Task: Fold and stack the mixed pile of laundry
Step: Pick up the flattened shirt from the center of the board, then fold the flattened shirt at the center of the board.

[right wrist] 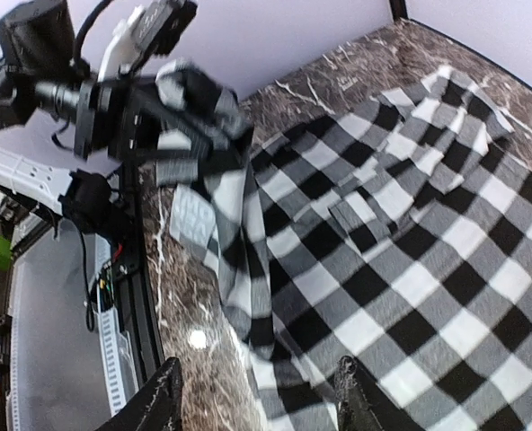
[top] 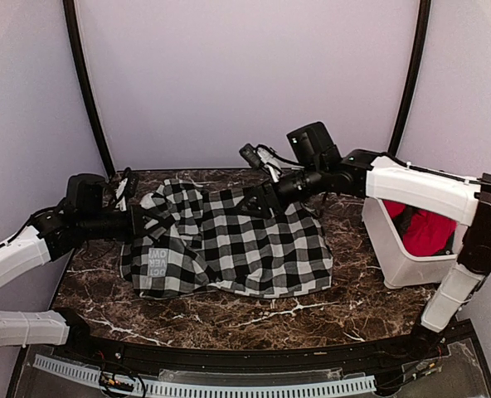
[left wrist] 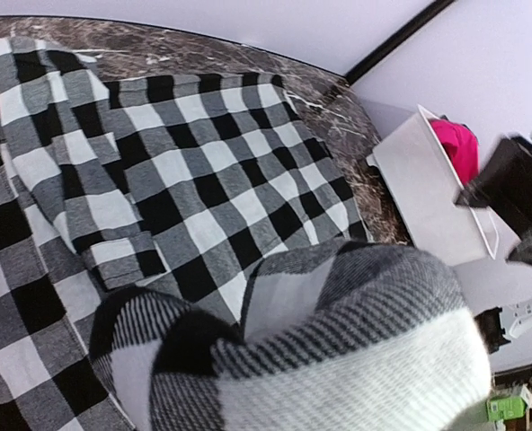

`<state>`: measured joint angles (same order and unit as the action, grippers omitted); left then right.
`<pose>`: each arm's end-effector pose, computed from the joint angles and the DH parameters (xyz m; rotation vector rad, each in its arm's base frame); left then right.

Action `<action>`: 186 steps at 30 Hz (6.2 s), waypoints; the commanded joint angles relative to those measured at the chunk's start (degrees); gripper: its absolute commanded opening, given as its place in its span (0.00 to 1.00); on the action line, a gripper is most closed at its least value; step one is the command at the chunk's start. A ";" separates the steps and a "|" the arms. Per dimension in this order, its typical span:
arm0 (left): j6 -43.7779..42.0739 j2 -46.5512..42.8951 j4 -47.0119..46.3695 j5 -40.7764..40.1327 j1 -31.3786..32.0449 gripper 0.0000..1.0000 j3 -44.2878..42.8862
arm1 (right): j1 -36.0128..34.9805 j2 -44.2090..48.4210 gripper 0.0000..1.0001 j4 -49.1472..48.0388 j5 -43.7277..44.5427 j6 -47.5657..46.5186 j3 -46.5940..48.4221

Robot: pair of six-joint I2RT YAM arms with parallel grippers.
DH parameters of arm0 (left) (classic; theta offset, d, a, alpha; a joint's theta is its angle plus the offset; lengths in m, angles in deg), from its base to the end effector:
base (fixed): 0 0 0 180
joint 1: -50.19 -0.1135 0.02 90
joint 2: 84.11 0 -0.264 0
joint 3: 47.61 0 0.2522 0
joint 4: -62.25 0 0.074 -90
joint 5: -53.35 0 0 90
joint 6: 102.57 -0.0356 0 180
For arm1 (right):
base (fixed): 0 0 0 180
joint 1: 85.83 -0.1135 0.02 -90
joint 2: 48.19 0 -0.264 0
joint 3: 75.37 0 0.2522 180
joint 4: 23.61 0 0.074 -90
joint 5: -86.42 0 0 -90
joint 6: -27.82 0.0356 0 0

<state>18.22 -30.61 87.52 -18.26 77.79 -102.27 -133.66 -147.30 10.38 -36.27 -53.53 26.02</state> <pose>0.1840 -0.1089 0.2868 0.1612 2.0978 -0.9572 0.2558 0.3110 0.3296 -1.0912 1.9785 1.1644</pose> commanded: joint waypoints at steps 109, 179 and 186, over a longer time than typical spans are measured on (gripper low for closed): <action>9.39 36.70 8.45 -7.25 -26.09 0.00 -11.62 | -14.07 -12.55 0.00 25.07 26.51 -9.93 -9.26; -10.00 37.97 9.18 4.65 -16.39 0.00 -27.67 | 3.30 -25.58 0.02 33.70 46.52 -26.41 13.91; -8.64 37.07 8.36 4.01 -16.42 0.00 -24.26 | 5.43 -16.83 0.54 29.37 43.91 -17.24 8.51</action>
<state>8.51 9.27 96.20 -14.02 61.13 -128.17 -130.15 -172.96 43.01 11.20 -77.01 38.24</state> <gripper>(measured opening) 0.062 0.467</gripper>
